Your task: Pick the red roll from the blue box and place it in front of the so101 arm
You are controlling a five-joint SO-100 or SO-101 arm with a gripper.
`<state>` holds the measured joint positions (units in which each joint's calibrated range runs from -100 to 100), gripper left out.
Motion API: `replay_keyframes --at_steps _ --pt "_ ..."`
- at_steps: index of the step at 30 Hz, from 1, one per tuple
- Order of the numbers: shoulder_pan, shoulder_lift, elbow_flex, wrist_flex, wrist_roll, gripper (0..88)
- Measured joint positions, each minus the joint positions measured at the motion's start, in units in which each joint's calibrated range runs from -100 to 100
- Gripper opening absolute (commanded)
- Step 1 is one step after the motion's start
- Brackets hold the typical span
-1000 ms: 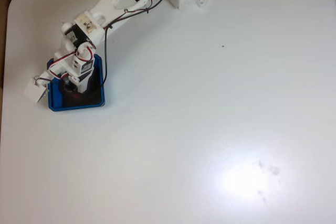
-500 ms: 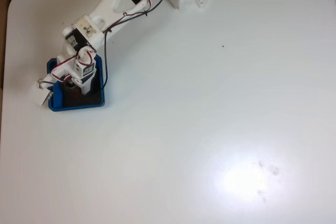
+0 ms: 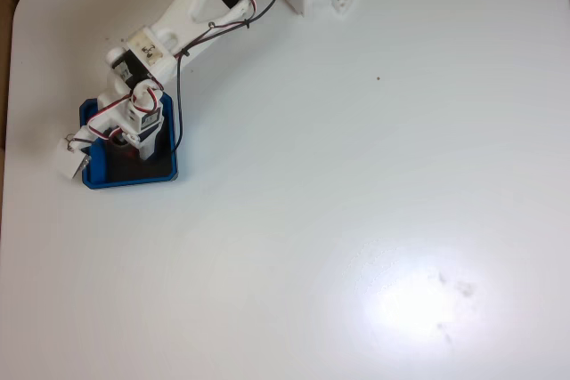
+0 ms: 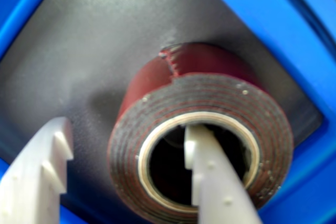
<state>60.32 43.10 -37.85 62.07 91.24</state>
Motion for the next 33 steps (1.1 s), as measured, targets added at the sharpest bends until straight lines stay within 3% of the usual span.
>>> replay_keyframes --at_steps 11,33 --pt "0.0 0.0 0.0 0.0 0.0 0.5" --pt "0.1 -1.5 0.0 0.0 -0.1 0.5"
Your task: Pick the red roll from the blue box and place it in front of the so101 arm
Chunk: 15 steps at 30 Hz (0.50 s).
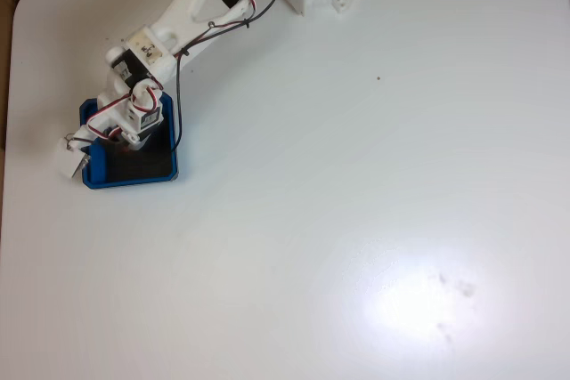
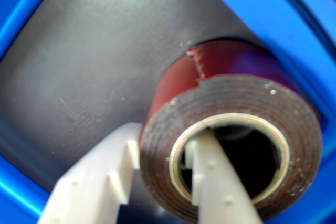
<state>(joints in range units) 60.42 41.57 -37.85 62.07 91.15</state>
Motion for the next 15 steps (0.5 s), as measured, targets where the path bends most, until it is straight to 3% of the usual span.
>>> replay_keyframes --at_steps 11,15 --pt "-0.3 -19.2 2.8 0.0 0.0 0.6" --pt "-5.0 -28.8 9.1 0.0 0.0 0.6"
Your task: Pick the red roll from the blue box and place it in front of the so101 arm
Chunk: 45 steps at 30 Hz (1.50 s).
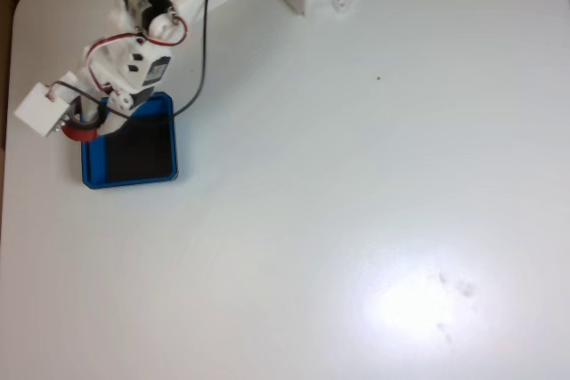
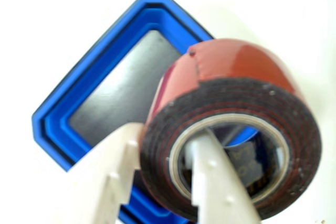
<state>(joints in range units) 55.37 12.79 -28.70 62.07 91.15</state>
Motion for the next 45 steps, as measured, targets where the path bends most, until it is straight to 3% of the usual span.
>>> replay_keyframes --at_steps 5,12,20,33,45 --pt "-8.3 -14.1 14.4 0.0 0.0 0.6" --pt "-26.5 -33.2 40.1 0.0 0.0 0.6" --pt "-43.7 -38.7 62.2 0.0 0.0 0.6" --pt "-59.0 -38.7 68.7 0.0 0.0 0.6" --pt "-60.8 -32.9 69.8 0.0 -0.2 0.6"
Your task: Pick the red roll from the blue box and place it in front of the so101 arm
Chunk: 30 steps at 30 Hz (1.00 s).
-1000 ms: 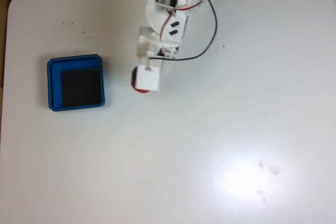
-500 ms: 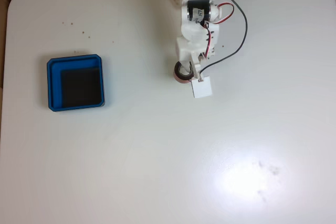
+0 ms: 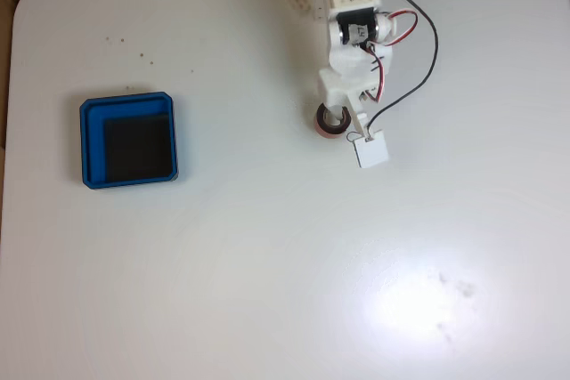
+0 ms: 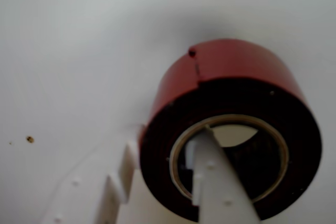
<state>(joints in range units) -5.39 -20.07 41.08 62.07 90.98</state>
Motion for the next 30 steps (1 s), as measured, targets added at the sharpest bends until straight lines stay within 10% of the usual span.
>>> replay_keyframes --at_steps 30 --pt "0.0 1.9 0.2 -4.5 0.0 0.6"
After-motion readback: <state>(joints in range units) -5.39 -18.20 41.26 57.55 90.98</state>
